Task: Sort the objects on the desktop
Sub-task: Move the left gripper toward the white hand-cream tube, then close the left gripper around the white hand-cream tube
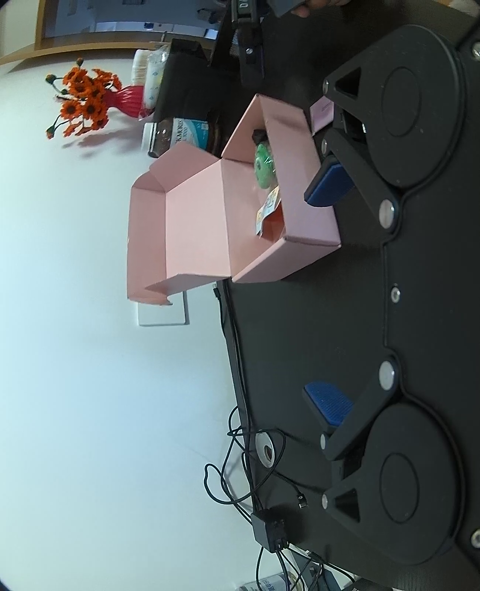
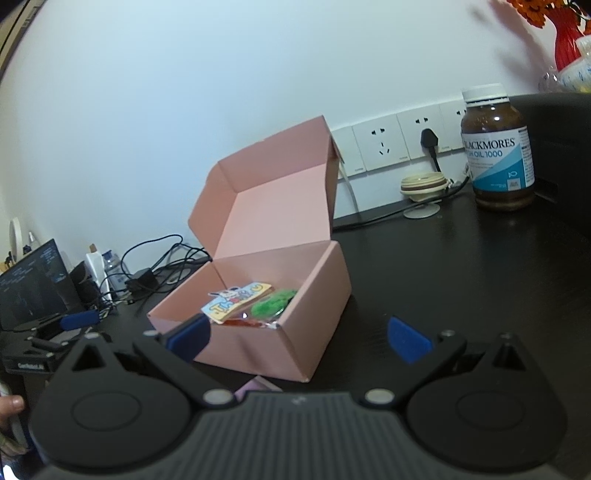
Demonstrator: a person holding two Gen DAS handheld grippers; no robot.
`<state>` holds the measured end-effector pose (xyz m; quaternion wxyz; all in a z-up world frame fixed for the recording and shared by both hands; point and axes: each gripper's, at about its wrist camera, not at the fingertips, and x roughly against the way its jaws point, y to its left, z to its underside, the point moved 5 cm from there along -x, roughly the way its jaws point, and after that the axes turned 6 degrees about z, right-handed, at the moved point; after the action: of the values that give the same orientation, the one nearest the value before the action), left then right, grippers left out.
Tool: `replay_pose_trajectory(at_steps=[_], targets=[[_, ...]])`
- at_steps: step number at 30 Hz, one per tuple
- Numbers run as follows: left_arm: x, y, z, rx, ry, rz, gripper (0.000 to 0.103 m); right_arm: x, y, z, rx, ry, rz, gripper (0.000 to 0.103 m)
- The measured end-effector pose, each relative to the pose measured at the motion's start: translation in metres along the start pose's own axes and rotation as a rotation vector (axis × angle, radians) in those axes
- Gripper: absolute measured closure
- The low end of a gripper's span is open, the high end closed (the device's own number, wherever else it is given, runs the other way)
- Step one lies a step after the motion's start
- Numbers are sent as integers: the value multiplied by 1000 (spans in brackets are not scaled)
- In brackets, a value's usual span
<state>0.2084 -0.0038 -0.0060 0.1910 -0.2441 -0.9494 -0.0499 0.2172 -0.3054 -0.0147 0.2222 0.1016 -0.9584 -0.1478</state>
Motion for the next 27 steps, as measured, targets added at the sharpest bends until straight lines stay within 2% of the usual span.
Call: replay_pose_trajectory(at_steps=[7,12,15,19,23,27], targets=[[4,-22,4,-40,43,60,0,1,-2,0,-11,0,-3,1],[-2,-49,12,-68,108,122,0,0,-6,-1,-41,5,-2,1],[-12,-67,18,-83,151,135,0,0,-9,-1,-58,9,-12,1],[-29,-82,19,-55,194,148,1,1,-12,-1,-78,9,-23,1],[-39,-86,14,-6,192,171,2,1,-16,-2,-104,13,-37,1],[-50,-86,10,31,209,157,8,0,-19,-2,-129,15,-42,1]])
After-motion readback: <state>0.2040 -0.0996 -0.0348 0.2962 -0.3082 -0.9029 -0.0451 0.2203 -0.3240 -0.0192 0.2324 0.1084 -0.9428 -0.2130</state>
